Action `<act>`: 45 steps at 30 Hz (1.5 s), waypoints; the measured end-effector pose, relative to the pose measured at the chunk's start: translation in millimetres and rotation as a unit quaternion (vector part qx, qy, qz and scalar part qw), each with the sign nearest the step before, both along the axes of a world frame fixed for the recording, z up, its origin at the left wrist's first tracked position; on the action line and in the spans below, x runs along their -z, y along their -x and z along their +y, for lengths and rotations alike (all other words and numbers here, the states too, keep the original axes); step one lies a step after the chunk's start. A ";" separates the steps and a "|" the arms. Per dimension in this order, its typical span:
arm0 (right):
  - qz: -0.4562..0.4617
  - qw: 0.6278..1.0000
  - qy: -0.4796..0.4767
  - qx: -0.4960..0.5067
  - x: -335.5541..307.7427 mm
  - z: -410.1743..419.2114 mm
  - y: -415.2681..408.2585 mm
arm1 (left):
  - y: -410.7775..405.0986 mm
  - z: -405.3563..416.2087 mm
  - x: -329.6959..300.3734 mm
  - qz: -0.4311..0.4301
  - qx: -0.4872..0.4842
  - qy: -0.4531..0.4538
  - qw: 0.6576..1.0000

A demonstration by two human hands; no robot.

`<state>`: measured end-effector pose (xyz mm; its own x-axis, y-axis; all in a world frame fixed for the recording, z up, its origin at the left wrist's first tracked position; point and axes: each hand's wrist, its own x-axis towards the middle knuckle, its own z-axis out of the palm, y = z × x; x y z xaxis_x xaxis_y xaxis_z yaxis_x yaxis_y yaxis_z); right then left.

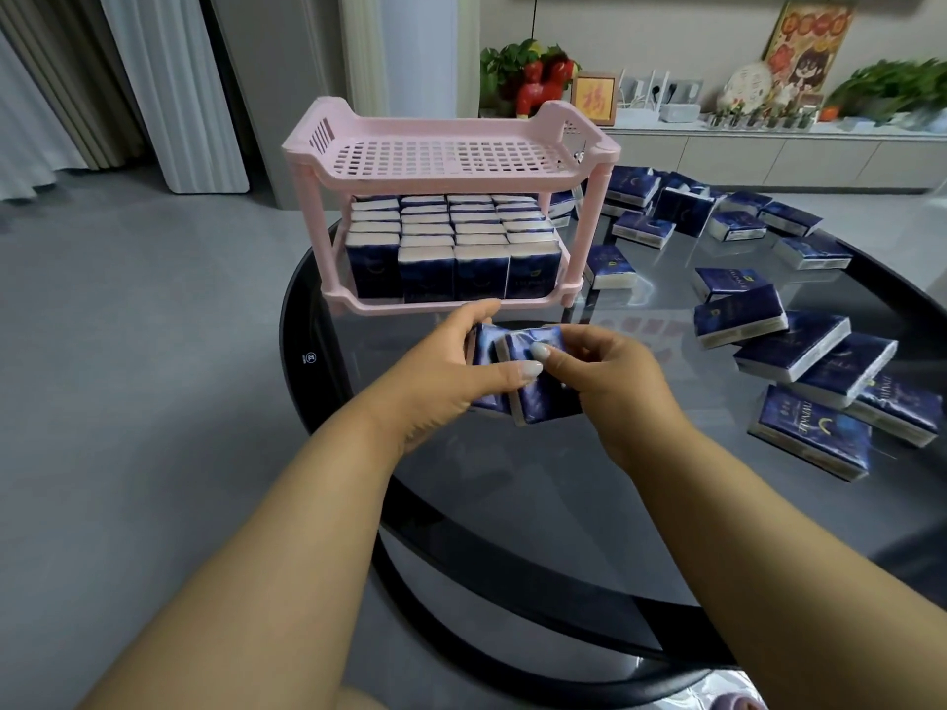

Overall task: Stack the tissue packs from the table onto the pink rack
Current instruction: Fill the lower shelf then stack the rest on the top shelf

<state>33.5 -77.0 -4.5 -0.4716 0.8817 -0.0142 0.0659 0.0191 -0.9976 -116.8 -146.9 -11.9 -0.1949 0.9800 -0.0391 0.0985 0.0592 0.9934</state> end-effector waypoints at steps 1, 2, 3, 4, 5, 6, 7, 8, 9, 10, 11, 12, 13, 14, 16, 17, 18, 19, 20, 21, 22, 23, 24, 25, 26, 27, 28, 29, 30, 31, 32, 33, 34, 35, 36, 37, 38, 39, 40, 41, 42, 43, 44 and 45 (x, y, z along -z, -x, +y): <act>0.003 1.000 -0.003 0.006 0.5 0.0 2.3 | -0.2 0.5 1.6 0.022 -0.019 -0.006 1.000; 0.007 1.000 -0.006 0.012 0.2 0.5 4.5 | 0.0 0.6 2.9 0.035 -0.036 -0.018 0.999; 0.012 1.000 -0.011 0.016 -0.9 1.2 6.2 | 1.0 0.7 3.6 0.033 -0.050 -0.035 0.998; 0.013 1.000 -0.021 0.014 -2.6 2.1 7.4 | 2.4 0.6 3.3 0.025 -0.062 -0.053 0.996; 0.007 0.999 -0.036 0.004 -4.9 2.7 8.4 | 4.3 -0.1 2.8 0.018 -0.071 -0.070 0.995; -0.006 0.999 -0.051 -0.015 -7.6 2.6 9.1 | 6.5 -0.4 2.3 0.013 -0.079 -0.083 0.993; -0.018 0.997 -0.060 -0.040 -9.3 2.4 9.7 | 8.3 -1.7 1.4 0.009 -0.083 -0.092 0.992; -0.025 0.996 -0.058 -0.068 -10.5 1.6 10.5 | 10.1 -2.7 1.4 0.011 -0.084 -0.095 0.992; -0.032 0.994 -0.053 -0.092 -10.7 0.5 11.3 | 12.2 -3.7 2.2 0.025 -0.084 -0.093 0.992; -0.038 0.992 -0.051 -0.108 -10.2 -0.8 11.8 | 14.4 -5.1 2.2 0.059 -0.085 -0.082 0.991; -0.045 0.991 -0.056 -0.116 -10.0 -2.3 12.5 | 16.9 -6.6 1.5 0.110 -0.092 -0.064 0.988; -0.052 0.989 -0.066 -0.119 -9.8 -3.2 13.1 | 19.8 -7.9 0.5 0.165 -0.103 -0.048 0.980; -0.060 0.988 -0.076 -0.119 -9.7 -4.1 13.5 | 23.1 -9.0 -1.0 0.203 -0.115 -0.036 0.972; -0.067 0.987 -0.083 -0.121 -9.4 -4.4 14.3 | 25.5 -10.2 -2.3 0.218 -0.119 -0.026 0.968; -0.075 0.984 -0.090 -0.134 -9.7 -5.6 16.1 | 26.0 -13.3 -4.3 0.203 -0.099 -0.018 0.974; -0.079 0.982 -0.095 -0.143 -9.5 -6.0 17.1 | 24.6 -14.9 -4.9 0.192 -0.083 -0.019 0.978; -0.087 0.979 -0.102 -0.151 -8.9 -5.5 18.4 | 23.2 -15.9 -4.6 0.190 -0.074 -0.019 0.979; -0.100 0.976 -0.111 -0.156 -9.2 -4.9 19.4 | 22.6 -16.7 -3.6 0.193 -0.069 -0.021 0.979; -0.123 0.971 -0.128 -0.159 -10.6 -3.3 20.0 | 22.2 -17.3 -3.1 0.195 -0.068 -0.021 0.978; -0.155 0.962 -0.160 -0.158 -13.2 -1.0 20.6 | 22.7 -17.7 -2.4 0.196 -0.070 -0.022 0.978; -0.193 0.946 -0.208 -0.158 -17.3 2.0 21.1 | 23.2 -17.9 -2.0 0.198 -0.073 -0.022 0.977; -0.232 0.922 -0.265 -0.161 -22.7 5.0 22.3 | 24.1 -17.9 -1.5 0.200 -0.078 -0.023 0.976; -0.262 0.895 -0.319 -0.170 -28.4 7.7 24.5 | 23.9 -18.2 -1.1 0.198 -0.082 -0.025 0.976; -0.283 0.870 -0.360 -0.184 -34.4 9.9 27.3 | 23.9 -18.3 -0.3 0.193 -0.089 -0.029 0.977; -0.300 0.850 -0.384 -0.201 -39.7 12.2 30.5 | 23.9 -18.1 0.7 0.188 -0.097 -0.034 0.977; -0.315 0.833 -0.398 -0.219 -44.6 14.2 33.5 | 24.9 -17.6 1.6 0.188 -0.105 -0.037 0.976; -0.331 0.819 -0.405 -0.235 -48.6 15.9 36.2 | 26.2 -18.4 1.2 0.192 -0.109 -0.037 0.975; -0.346 0.806 -0.410 -0.247 -52.3 17.1 38.8 | 29.3 -20.2 -0.2 0.197 -0.108 -0.036 0.974; -0.359 0.796 -0.415 -0.255 -55.2 18.3 40.5 | 34.0 -22.6 -2.1 0.198 -0.104 -0.033 0.974; -0.368 0.788 -0.419 -0.260 -57.3 19.4 42.0 | 40.5 -26.5 -4.6 0.187 -0.100 -0.034 0.977; -0.374 0.783 -0.421 -0.264 -58.6 20.3 43.3 | 48.1 -31.3 -8.0 0.160 -0.102 -0.034 0.981; -0.375 0.781 -0.422 -0.268 -59.5 20.9 44.4 | 56.7 -35.6 -10.1 0.120 -0.111 -0.042 0.986; -0.372 0.782 -0.421 -0.269 -59.9 21.8 45.5 | 64.3 -39.1 -12.2 0.074 -0.130 -0.054 0.987; -0.363 0.787 -0.422 -0.266 -60.7 22.2 47.4 | 70.8 -40.6 -12.3 0.037 -0.169 -0.069 0.983; -0.348 0.796 -0.424 -0.258 -61.9 22.3 50.5 | 75.1 -40.5 -12.2 0.009 -0.224 -0.081 0.971; -0.327 0.804 -0.430 -0.247 -63.5 21.9 54.6 | 78.4 -38.6 -10.5 -0.008 -0.283 -0.094 0.955; -0.304 0.813 -0.438 -0.234 -65.0 21.5 60.2 | 80.9 -35.7 -6.9 -0.018 -0.333 -0.101 0.937; -0.281 0.820 -0.448 -0.220 -66.6 20.8 66.6 | 80.6 -33.9 -5.8 -0.030 -0.360 -0.103 0.927; -0.260 0.826 -0.456 -0.206 -67.6 20.3 73.8 | 80.8 -31.8 -4.0 -0.048 -0.368 -0.099 0.923; -0.241 0.831 -0.463 -0.191 -68.4 19.6 81.2 | 81.8 -28.9 -1.2 -0.067 -0.353 -0.096 0.928; -0.224 0.836 -0.468 -0.178 -68.3 19.6 88.9 | 82.7 -25.0 1.3 -0.091 -0.328 -0.097 0.935; -0.209 0.839 -0.474 -0.168 -68.3 19.4 96.1 | 83.4 -20.9 2.8 -0.118 -0.301 -0.100 0.941; -0.198 0.839 -0.480 -0.159 -67.5 19.7 103.2 | 85.3 -16.8 4.2 -0.137 -0.275 -0.110 0.945; -0.191 0.837 -0.489 -0.153 -66.5 19.5 109.9 | 86.6 -12.9 6.2 -0.136 -0.257 -0.119 0.949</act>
